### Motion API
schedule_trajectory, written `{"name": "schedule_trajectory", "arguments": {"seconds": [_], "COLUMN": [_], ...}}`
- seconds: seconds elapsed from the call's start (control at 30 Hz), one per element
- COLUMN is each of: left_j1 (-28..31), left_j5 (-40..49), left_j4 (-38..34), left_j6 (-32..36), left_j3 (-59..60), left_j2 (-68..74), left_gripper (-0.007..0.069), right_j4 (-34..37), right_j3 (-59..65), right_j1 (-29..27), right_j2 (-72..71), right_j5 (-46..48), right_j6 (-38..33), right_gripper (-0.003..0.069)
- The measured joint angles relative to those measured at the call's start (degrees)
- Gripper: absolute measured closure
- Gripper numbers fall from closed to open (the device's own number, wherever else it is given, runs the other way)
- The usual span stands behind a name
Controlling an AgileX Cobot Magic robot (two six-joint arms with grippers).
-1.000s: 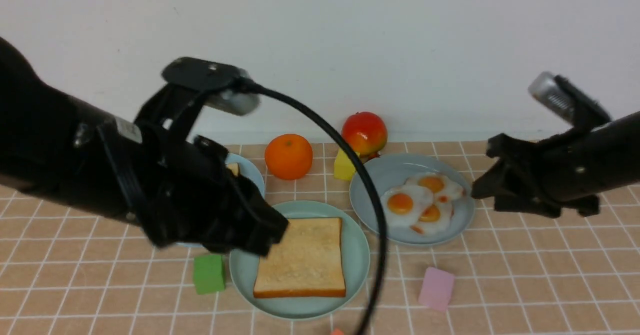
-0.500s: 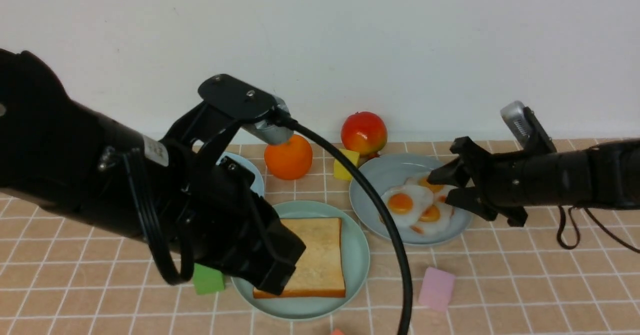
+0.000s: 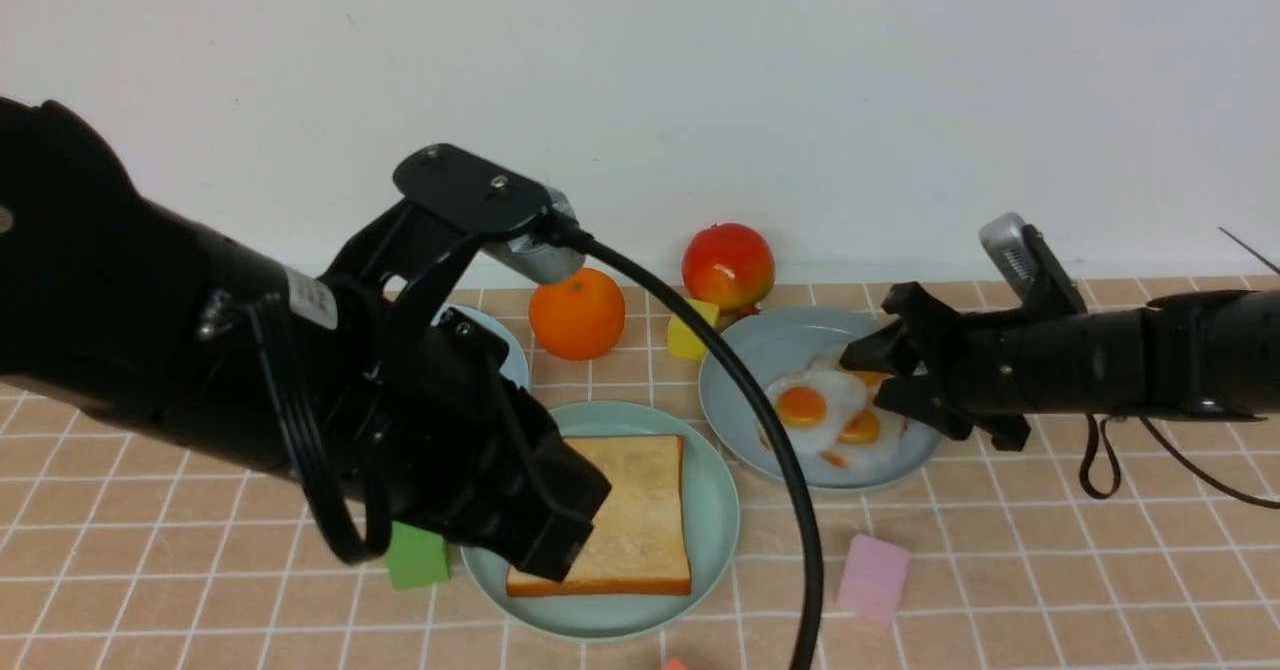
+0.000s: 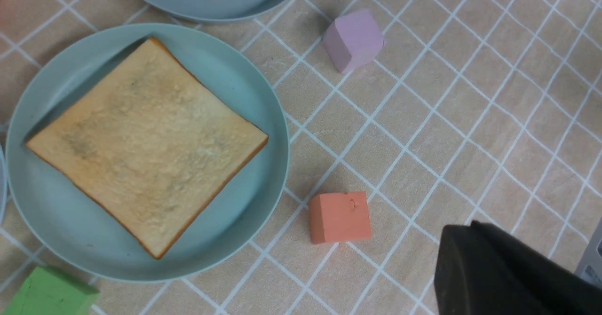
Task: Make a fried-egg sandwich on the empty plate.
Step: Use the right arm to grab a fried egg
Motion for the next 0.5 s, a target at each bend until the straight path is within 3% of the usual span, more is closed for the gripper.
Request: {"name": "schedule_trajectory", "arguments": {"seconds": [0.3,0.5], "left_j1": [0.0,0.0], "left_j5": [-0.1,-0.1], "left_j4": [0.0,0.7], "left_j6": [0.0,-0.1], "left_j3": [0.0,0.0], "left_j2": [0.0,0.0], "left_gripper": [0.0638,0.0638], "right_j4": [0.6,1.1], "right_j3": [-0.4,-0.4], "right_j1": [0.0,0.0], "right_j2": [1.7,2.3], "right_j5": [1.1,1.6], "right_j6": [0.0,0.0], "right_gripper": [0.0287,0.0375]}}
